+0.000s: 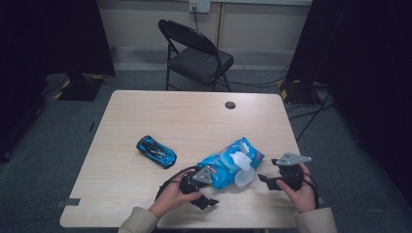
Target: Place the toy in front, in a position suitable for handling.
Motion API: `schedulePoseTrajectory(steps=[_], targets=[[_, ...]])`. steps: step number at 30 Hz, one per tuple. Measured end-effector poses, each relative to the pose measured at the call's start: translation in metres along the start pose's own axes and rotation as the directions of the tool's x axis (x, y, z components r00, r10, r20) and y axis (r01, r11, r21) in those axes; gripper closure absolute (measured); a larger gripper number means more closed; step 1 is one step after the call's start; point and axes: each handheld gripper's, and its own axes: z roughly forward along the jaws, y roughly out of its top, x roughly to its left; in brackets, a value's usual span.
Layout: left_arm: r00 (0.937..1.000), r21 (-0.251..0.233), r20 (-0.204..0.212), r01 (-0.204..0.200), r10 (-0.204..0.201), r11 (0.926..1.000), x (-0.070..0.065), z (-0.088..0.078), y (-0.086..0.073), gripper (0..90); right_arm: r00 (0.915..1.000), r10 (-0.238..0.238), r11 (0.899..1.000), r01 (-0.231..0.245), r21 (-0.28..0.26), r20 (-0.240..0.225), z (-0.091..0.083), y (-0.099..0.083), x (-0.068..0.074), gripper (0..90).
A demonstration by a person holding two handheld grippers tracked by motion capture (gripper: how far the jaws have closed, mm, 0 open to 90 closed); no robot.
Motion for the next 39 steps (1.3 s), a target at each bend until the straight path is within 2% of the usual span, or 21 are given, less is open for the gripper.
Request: schedulePoseTrajectory(steps=[1,3,6,8,13,18,20,22,25,31,35,37,39], targets=[[1.0,-0.002,-0.003,-0.003,0.003,1.0,-0.002,0.0,-0.001,22.8,1.0,0.0,1.0,0.0,0.0,0.0,0.0,0.0,0.0,17.7],[1.0,-0.003,0.002,-0.008,0.008,1.0,-0.005,-0.003,-0.005,22.4,0.9994,-0.025,1.0,0.024,-0.012,-0.023,-0.004,0.003,0.013,16.4],[0.9999,-0.002,-0.013,0.006,-0.006,1.0,-0.009,-0.012,-0.013,20.1,0.9979,-0.034,0.999,0.032,-0.034,-0.056,-0.005,0.007,0.033,15.5],[0.9997,-0.006,-0.023,0.012,-0.012,0.9999,-0.01,-0.02,-0.019,19.5,0.9957,-0.045,0.999,0.043,-0.027,-0.081,-0.002,0.01,0.046,15.4],[0.9986,-0.013,-0.049,0.02,-0.021,0.9997,-0.009,-0.038,-0.031,18.4,0.9931,-0.064,0.998,0.065,0.0,-0.098,0.007,0.008,0.058,15.1],[0.9988,0.001,-0.044,0.021,-0.021,0.9998,-0.01,-0.042,-0.037,18.4,0.9927,-0.044,0.999,0.044,-0.006,-0.112,0.013,0.007,0.065,14.3],[0.999,0.012,-0.044,0.01,-0.009,0.9999,-0.011,-0.044,-0.038,18.4,0.9901,-0.063,0.998,0.064,0.002,-0.125,0.017,0.008,0.072,14.4],[0.9989,0.011,-0.044,0.015,-0.014,0.9998,-0.012,-0.046,-0.039,18.4,0.9901,-0.08,0.997,0.08,-0.004,-0.115,0.021,0.009,0.075,14.2],[0.9988,0.002,-0.044,0.021,-0.021,0.9998,-0.011,-0.049,-0.041,18.4,0.9934,-0.053,0.999,0.053,-0.009,-0.102,0.027,0.01,0.078,14.2],[0.9986,0.016,-0.049,0.02,-0.019,0.9997,-0.012,-0.058,-0.046,18.4,0.9951,-0.04,0.999,0.04,-0.005,-0.09,0.035,0.012,0.083,14.0],[0.9982,0.014,-0.057,0.021,-0.02,0.9997,-0.012,-0.064,-0.049,18.4,0.9972,0.005,1.0,-0.006,-0.013,-0.074,0.039,0.021,0.092,13.3],[0.9975,0.013,-0.065,0.03,-0.029,0.9995,-0.011,-0.068,-0.052,18.4,0.9991,0.023,1.0,-0.024,-0.015,-0.037,0.041,0.026,0.097,12.4],[0.9975,0.015,-0.064,0.031,-0.03,0.9994,-0.011,-0.07,-0.053,18.4,0.999,0.034,0.999,-0.035,-0.012,-0.03,0.042,0.027,0.097,11.5]])
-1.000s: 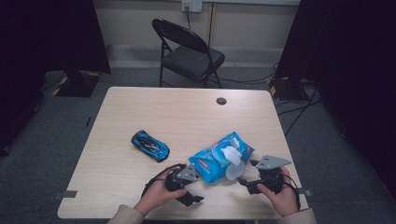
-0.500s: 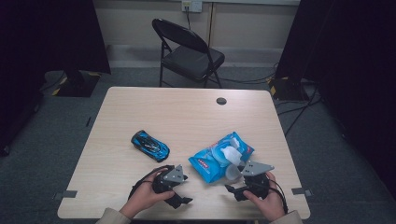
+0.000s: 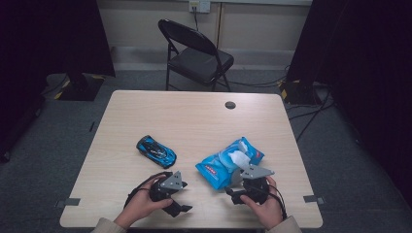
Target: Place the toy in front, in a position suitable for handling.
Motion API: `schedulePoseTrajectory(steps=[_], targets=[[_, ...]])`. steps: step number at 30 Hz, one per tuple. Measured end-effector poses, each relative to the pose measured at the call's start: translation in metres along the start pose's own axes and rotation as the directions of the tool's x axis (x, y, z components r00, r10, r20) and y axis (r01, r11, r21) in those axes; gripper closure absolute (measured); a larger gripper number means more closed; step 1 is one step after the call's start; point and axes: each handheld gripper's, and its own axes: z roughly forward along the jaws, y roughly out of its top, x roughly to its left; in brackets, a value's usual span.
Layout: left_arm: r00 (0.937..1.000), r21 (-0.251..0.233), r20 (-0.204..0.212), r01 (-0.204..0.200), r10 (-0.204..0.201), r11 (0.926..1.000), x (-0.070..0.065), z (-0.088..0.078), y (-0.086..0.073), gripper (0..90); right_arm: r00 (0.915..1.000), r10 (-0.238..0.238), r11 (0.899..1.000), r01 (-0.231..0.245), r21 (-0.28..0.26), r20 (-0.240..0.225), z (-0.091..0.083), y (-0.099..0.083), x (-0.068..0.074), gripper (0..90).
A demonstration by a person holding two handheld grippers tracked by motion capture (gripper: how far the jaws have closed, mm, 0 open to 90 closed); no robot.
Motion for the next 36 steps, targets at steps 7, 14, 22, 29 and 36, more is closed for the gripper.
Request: schedulePoseTrajectory(steps=[7,14,22,29,36], targets=[[1.0,0.002,0.003,0.009,-0.009,1.0,0.001,-0.005,-0.006,18.4,0.9931,0.103,0.995,-0.103,-0.002,0.056,0.005,-0.004,-0.013,6.4],[0.9998,-0.003,0.011,0.016,-0.016,0.9999,0.004,-0.005,-0.008,18.7,0.9937,0.107,0.994,-0.108,0.014,0.033,0.011,0.003,-0.034,8.0],[0.9998,0.009,0.017,0.013,-0.013,0.9999,0.009,-0.006,-0.012,18.7,0.9955,0.094,0.995,-0.094,0.034,0.015,0.02,0.01,-0.059,14.2],[0.9998,0.003,0.005,0.021,-0.021,0.9998,0.012,-0.013,-0.014,18.8,0.9972,0.067,0.998,-0.068,0.011,0.031,0.013,0.012,-0.06,22.9],[1.0,0.005,0.002,0.004,-0.004,1.0,0.004,-0.019,-0.013,18.7,0.9962,0.087,0.996,-0.087,-0.009,0.005,-0.003,0.011,-0.034,17.0]])
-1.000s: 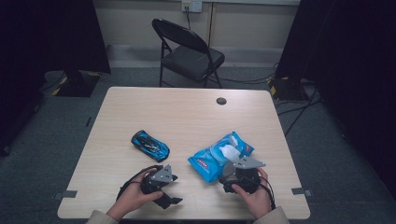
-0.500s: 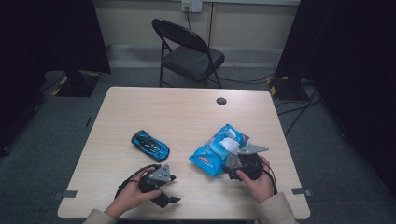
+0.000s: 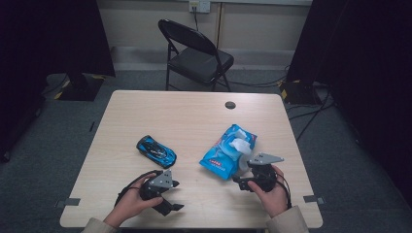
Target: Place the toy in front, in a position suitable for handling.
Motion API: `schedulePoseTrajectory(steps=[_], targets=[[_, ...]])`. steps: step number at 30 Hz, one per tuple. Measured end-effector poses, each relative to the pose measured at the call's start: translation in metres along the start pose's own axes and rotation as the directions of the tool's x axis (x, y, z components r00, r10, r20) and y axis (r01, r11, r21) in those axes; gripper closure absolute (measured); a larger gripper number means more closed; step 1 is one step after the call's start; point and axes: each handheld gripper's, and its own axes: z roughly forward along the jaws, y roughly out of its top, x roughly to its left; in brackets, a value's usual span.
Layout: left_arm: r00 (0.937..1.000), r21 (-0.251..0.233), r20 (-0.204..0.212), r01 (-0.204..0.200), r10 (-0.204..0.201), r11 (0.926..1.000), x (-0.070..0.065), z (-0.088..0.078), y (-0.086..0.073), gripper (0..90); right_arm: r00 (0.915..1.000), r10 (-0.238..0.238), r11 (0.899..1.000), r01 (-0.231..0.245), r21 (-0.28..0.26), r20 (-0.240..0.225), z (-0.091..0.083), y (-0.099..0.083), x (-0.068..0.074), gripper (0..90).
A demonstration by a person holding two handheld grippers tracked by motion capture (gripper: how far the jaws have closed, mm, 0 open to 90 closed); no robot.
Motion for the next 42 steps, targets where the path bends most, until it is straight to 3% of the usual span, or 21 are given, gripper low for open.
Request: schedulePoseTrajectory(steps=[6,9,12,14,15,23,28,31,34,38,41,42], targets=[[0.9999,0.008,0.014,-0.007,0.007,0.9999,-0.007,-0.002,-0.004,18.7,0.9983,-0.015,1.0,0.014,0.007,0.057,0.013,0.003,0.013,16.7],[0.9998,0.007,0.02,0.0,0.0,1.0,-0.005,-0.004,-0.007,18.7,0.997,-0.019,1.0,0.018,0.013,0.075,0.02,0.007,0.014,17.9],[0.9997,-0.005,0.019,0.014,-0.014,0.9999,-0.002,-0.006,-0.01,18.7,0.9948,0.009,1.0,-0.011,0.021,0.101,0.031,0.011,0.012,9.1],[0.9997,-0.01,0.018,0.015,-0.015,0.9998,0.0,-0.008,-0.01,18.7,0.9883,0.007,1.0,-0.008,0.004,0.152,0.035,0.014,0.008,10.0],[0.9997,-0.011,0.018,0.017,-0.017,0.9998,0.001,-0.008,-0.011,18.7,0.9889,0.028,1.0,-0.028,-0.002,0.146,0.039,0.016,0.001,6.8],[0.9995,-0.006,0.021,0.025,-0.025,0.9997,0.007,-0.01,-0.015,18.7,0.9845,0.057,0.998,-0.054,-0.018,0.166,0.048,0.022,-0.024,9.2],[0.9991,-0.013,0.017,0.04,-0.04,0.9991,0.011,-0.011,-0.017,18.8,0.986,0.084,0.996,-0.084,-0.008,0.144,0.055,0.027,-0.041,10.0],[0.9987,-0.022,0.015,0.048,-0.048,0.9986,0.012,-0.012,-0.018,18.8,0.9861,0.086,0.996,-0.086,-0.006,0.142,0.055,0.028,-0.045,12.4],[0.9987,-0.028,0.013,0.05,-0.05,0.9984,0.011,-0.012,-0.017,18.8,0.9846,0.068,0.998,-0.069,0.0,0.161,0.051,0.029,-0.044,16.2],[0.9993,-0.024,0.012,0.037,-0.036,0.999,0.008,-0.012,-0.016,18.8,0.9877,0.044,0.999,-0.043,-0.009,0.15,0.041,0.028,-0.036,20.6],[0.9994,-0.018,0.011,0.034,-0.034,0.9993,0.007,-0.012,-0.015,18.8,0.9929,0.044,0.999,-0.041,-0.025,0.111,0.032,0.025,-0.025,18.6],[0.9993,-0.02,0.008,0.037,-0.037,0.9991,0.007,-0.011,-0.014,18.8,0.995,0.02,1.0,-0.018,-0.019,0.098,0.028,0.02,-0.015,18.7]])
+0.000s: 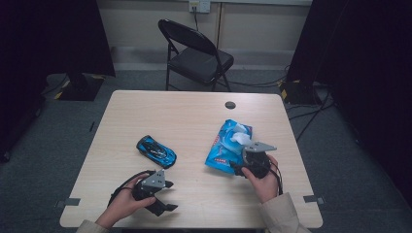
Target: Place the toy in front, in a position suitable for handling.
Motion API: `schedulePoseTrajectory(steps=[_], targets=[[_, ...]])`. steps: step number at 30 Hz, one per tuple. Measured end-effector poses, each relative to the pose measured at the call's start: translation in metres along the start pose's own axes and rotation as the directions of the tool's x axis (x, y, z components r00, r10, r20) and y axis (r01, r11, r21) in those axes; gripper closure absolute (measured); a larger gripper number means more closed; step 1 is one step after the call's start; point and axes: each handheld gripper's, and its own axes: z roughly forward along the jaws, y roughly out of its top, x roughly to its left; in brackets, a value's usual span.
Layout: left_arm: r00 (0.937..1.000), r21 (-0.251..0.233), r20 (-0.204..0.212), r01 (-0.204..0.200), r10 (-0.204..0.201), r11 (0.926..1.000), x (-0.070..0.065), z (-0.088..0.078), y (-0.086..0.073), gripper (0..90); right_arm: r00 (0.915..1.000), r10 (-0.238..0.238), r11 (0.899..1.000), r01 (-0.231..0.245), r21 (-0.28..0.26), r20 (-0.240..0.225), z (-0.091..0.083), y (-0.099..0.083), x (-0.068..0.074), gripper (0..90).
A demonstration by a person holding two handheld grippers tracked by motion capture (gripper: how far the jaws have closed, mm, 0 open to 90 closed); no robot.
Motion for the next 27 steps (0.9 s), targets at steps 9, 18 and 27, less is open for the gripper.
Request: schedulePoseTrajectory(steps=[9,18,27], targets=[[1.0,-0.02,-0.004,0.003,-0.003,0.9998,-0.005,-0.001,0.004,18.4,0.9981,-0.026,0.999,0.028,0.036,-0.056,-0.009,-0.016,0.024,17.9],[1.0,-0.01,0.006,-0.006,0.006,0.9999,-0.007,0.001,0.004,18.4,0.9813,-0.102,0.995,0.101,-0.016,-0.163,-0.002,-0.003,0.05,20.4],[1.0,-0.009,0.005,0.004,-0.004,1.0,-0.004,0.001,0.001,18.4,0.9802,-0.126,0.992,0.128,0.003,-0.153,0.022,0.003,0.057,30.2]])
